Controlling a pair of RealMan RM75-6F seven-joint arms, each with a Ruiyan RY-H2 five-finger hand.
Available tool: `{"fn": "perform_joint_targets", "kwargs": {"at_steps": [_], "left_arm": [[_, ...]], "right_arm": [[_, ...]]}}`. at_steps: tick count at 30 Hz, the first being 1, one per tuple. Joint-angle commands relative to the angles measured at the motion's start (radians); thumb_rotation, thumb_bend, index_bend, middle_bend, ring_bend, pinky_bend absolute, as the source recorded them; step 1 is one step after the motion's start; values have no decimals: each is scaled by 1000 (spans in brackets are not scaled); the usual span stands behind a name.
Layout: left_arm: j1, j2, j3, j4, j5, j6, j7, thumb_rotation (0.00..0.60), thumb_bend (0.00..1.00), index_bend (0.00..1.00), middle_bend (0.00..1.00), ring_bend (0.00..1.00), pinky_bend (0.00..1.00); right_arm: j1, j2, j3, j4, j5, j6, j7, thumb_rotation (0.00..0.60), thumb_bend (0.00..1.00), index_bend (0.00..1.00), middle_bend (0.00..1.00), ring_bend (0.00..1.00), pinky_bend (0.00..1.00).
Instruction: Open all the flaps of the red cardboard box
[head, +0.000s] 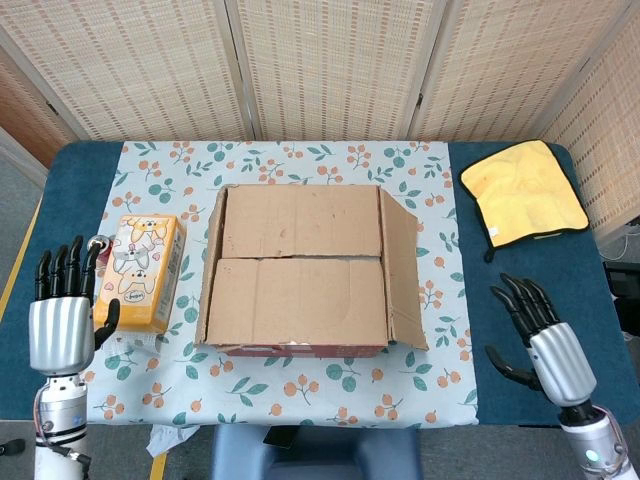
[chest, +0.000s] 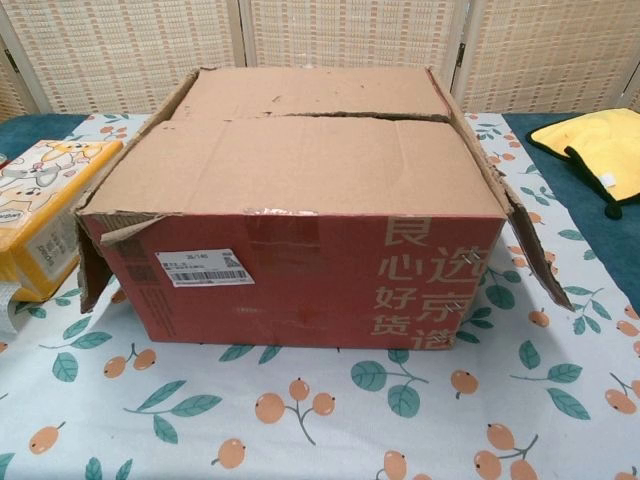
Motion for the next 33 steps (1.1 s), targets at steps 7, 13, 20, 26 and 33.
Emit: {"fn": "perform_joint_targets", "kwargs": {"at_steps": [7, 13, 20, 26, 33], "left_arm": [[109, 139, 144, 112, 73, -41, -240, 600, 363, 0, 7, 0, 0], [130, 115, 165, 199, 132, -21, -321, 600, 344, 0, 4, 0, 0], [151, 115, 152, 246, 142, 7, -414, 600, 343, 0, 1, 0, 0], [164, 121, 149, 271, 154, 18, -464, 600, 343, 0, 0, 0, 0], [178, 125, 142, 301, 147, 22, -514, 600, 344, 0, 0, 0, 0]], "right_arm": [[285, 125, 186, -323, 317, -440, -343, 600, 409, 0, 0, 0, 0], [444, 49, 259, -343, 550, -562, -578, 600, 409, 0, 0, 0, 0], [601, -57, 297, -285, 760, -597, -747, 600, 409, 0, 0, 0, 0], [704, -144, 287, -222, 874, -597, -837, 600, 409, 0, 0, 0, 0], [775, -214, 261, -139, 949, -585, -888, 600, 408, 0, 0, 0, 0]]}}
